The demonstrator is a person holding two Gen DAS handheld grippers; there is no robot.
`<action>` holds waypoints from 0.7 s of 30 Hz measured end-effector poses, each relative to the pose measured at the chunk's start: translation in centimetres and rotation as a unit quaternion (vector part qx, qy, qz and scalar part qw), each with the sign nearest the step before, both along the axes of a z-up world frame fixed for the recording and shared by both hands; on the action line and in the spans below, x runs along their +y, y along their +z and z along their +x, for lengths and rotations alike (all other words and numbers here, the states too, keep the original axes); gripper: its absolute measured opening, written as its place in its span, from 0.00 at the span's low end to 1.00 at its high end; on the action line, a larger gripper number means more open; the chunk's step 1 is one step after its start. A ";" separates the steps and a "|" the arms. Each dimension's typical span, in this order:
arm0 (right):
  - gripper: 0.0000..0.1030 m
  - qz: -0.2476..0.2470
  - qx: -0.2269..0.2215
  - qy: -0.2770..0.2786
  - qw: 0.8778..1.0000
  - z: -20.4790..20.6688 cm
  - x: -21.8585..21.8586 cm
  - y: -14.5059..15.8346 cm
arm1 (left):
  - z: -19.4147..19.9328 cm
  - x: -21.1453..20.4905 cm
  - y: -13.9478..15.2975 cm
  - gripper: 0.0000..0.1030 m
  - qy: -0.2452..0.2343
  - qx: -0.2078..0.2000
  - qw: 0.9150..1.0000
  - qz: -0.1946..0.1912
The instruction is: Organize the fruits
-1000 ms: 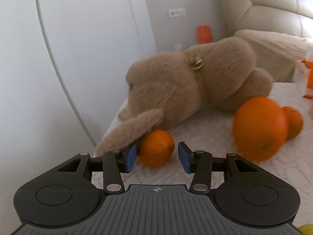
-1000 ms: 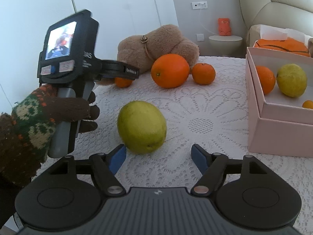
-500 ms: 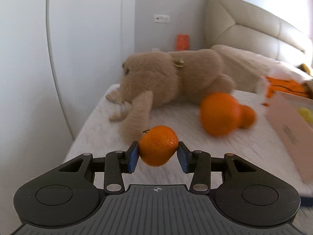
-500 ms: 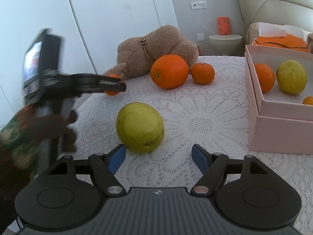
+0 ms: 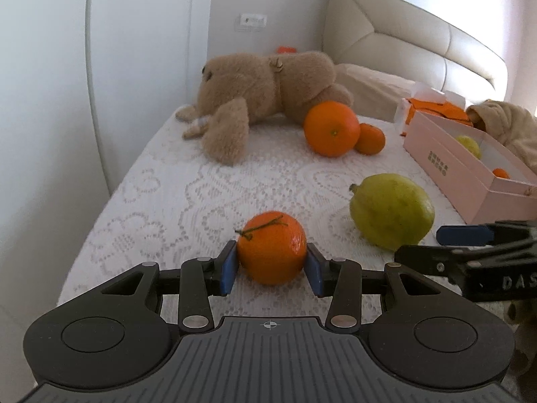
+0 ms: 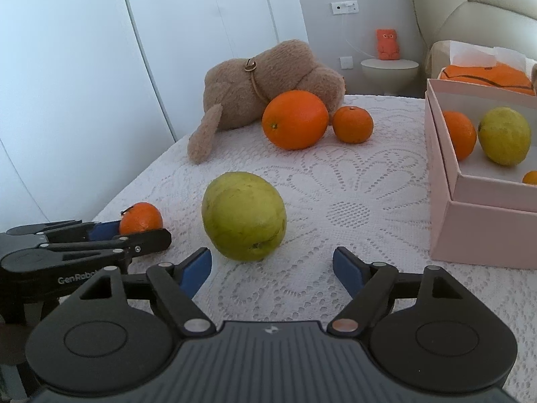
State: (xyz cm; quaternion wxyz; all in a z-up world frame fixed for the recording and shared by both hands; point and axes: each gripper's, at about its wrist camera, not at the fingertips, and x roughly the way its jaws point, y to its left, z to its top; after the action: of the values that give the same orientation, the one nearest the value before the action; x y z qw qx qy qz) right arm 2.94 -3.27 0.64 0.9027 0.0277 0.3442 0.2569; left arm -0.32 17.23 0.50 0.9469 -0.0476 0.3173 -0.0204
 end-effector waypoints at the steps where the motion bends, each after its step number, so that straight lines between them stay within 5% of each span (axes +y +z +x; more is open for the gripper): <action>1: 0.80 -0.001 0.001 0.002 1.000 0.0 0.0 0.0 | 0.1 -0.1 -0.1 0.45 0.000 0.000 1.000 0.001; 6: 0.91 -0.014 0.007 0.026 1.000 0.2 0.7 0.0 | -0.2 -0.8 -0.2 0.45 -0.003 -0.002 1.000 0.025; 10: 1.00 -0.023 0.017 0.048 0.998 0.5 1.2 0.0 | -0.4 0.1 -0.2 0.45 0.000 -0.008 1.000 -0.006; 21: 0.89 -0.026 0.005 0.029 0.999 -0.9 1.0 2.0 | -0.4 0.6 -0.3 0.45 0.005 -0.010 1.000 -0.021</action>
State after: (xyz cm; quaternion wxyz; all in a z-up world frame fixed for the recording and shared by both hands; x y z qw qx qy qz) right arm 2.07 -2.25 2.65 0.8934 -0.0045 0.3561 0.2739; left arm -0.77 17.86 0.23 0.9488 -0.0692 0.3073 -0.0225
